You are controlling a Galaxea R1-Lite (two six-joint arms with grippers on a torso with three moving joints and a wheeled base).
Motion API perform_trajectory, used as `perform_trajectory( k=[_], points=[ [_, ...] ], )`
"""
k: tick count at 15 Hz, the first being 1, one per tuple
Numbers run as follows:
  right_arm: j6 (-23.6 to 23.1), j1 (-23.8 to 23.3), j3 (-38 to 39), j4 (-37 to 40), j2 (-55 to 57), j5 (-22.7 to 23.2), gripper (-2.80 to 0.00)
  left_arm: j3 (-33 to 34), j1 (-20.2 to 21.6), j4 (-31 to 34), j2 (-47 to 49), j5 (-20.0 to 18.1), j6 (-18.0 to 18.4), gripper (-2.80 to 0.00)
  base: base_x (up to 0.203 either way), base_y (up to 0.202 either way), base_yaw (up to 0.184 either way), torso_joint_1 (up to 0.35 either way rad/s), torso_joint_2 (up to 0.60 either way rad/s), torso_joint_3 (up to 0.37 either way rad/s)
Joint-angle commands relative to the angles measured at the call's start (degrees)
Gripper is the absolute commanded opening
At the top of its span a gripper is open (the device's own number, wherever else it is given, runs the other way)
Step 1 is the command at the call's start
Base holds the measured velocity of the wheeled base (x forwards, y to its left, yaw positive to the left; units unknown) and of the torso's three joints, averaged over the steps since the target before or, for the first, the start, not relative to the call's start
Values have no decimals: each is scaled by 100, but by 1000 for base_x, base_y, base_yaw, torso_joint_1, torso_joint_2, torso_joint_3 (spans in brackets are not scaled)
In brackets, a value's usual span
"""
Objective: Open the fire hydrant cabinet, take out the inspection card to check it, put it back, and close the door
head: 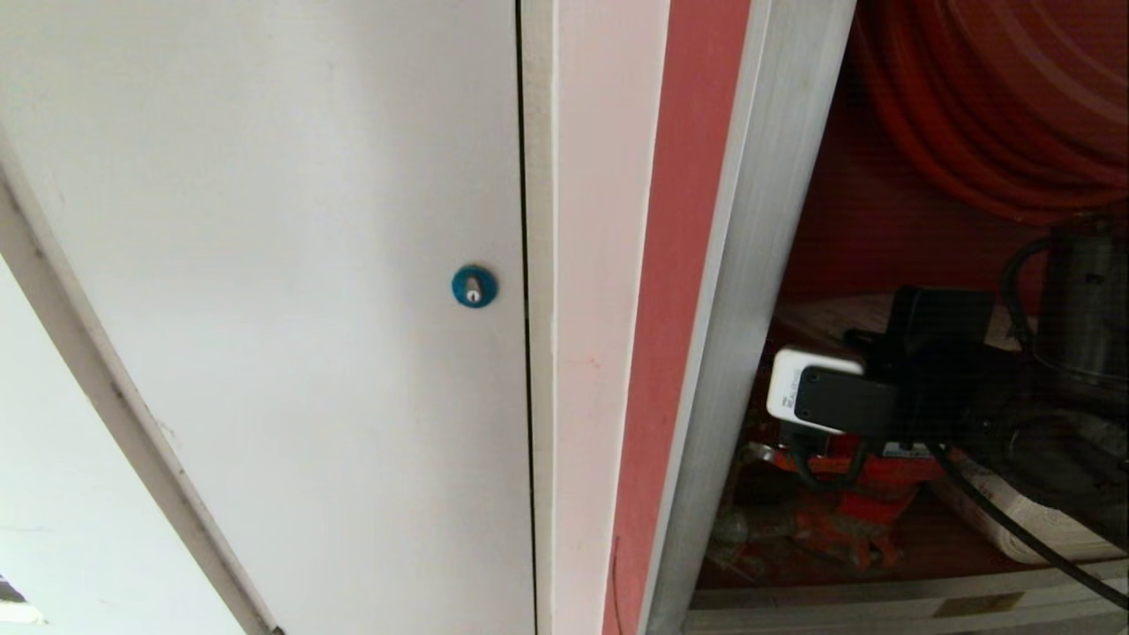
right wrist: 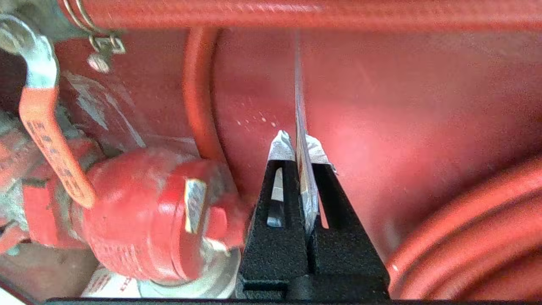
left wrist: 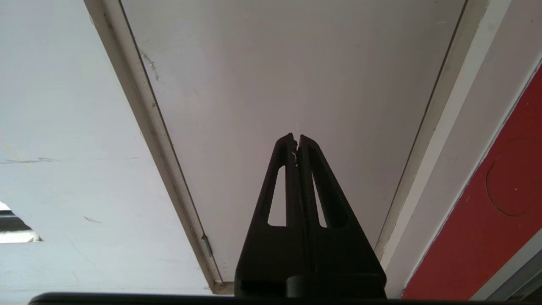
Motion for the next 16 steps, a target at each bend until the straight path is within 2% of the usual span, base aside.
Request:
perform_trajectory(
  k=[1, 9, 12, 16],
  points=[
    [-63, 16, 92, -37, -322, 59, -280, 44, 2, -5, 7, -4, -6, -280, 0, 0, 0, 0, 0, 0],
    [-30, 51, 296, 9, -1514, 474, -280, 44, 2, -5, 7, -5, -7, -280, 0, 0, 0, 0, 0, 0],
    [-79, 329, 344, 22, -1906, 476, -280, 44, 2, -5, 7, -5, 2, -280, 0, 0, 0, 0, 0, 0],
    [-439, 589, 395, 10, -2355, 478, -280, 44, 2, -5, 7, -5, 2, -280, 0, 0, 0, 0, 0, 0]
  ],
)
